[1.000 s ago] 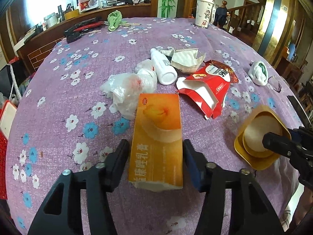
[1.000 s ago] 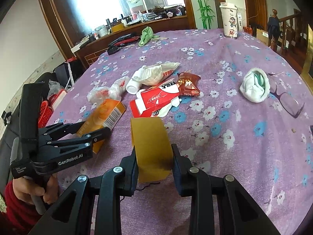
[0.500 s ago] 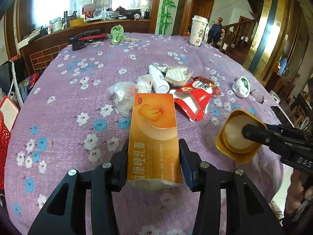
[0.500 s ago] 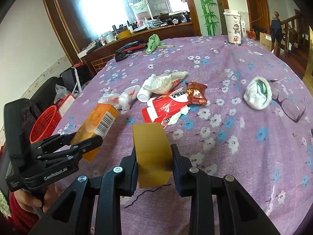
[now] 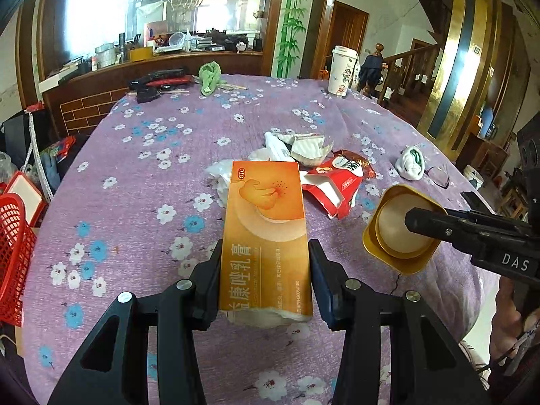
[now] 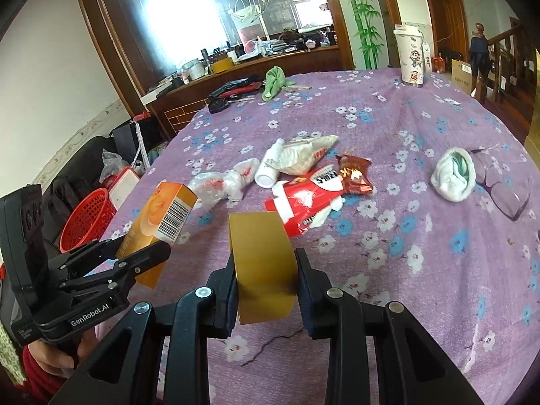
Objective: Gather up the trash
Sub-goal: 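Lift the gold tape roll and orange box off the table with both grippers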
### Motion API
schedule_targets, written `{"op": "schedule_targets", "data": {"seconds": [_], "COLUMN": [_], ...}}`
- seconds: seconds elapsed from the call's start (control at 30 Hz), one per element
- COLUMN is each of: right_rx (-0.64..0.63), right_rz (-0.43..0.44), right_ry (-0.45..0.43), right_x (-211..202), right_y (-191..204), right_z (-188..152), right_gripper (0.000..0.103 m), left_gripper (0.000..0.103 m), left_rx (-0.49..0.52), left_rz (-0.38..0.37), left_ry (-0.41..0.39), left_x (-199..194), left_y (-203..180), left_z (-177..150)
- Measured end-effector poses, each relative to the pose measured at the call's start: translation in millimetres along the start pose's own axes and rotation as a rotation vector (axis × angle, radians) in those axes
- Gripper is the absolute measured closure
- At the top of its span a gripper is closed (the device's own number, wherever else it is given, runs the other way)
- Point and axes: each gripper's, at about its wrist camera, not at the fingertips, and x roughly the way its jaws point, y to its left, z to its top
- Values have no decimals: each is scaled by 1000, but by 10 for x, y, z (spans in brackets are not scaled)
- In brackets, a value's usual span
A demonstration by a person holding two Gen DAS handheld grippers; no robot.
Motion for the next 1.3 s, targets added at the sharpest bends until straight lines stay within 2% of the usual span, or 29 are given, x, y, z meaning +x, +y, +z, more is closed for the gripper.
{"op": "schedule_targets", "data": {"seconds": [1.3], "right_rx": [-32], "right_rz": [-1], "right_ry": [7], "right_x": [39], "right_y": [228], "right_z": [86], "right_gripper": [72], "left_gripper": [58], "left_rx": [-37], "left_rz": [12], "left_ry": [-38], "left_x": [-236], "left_y": [284], "left_z": [-4]}}
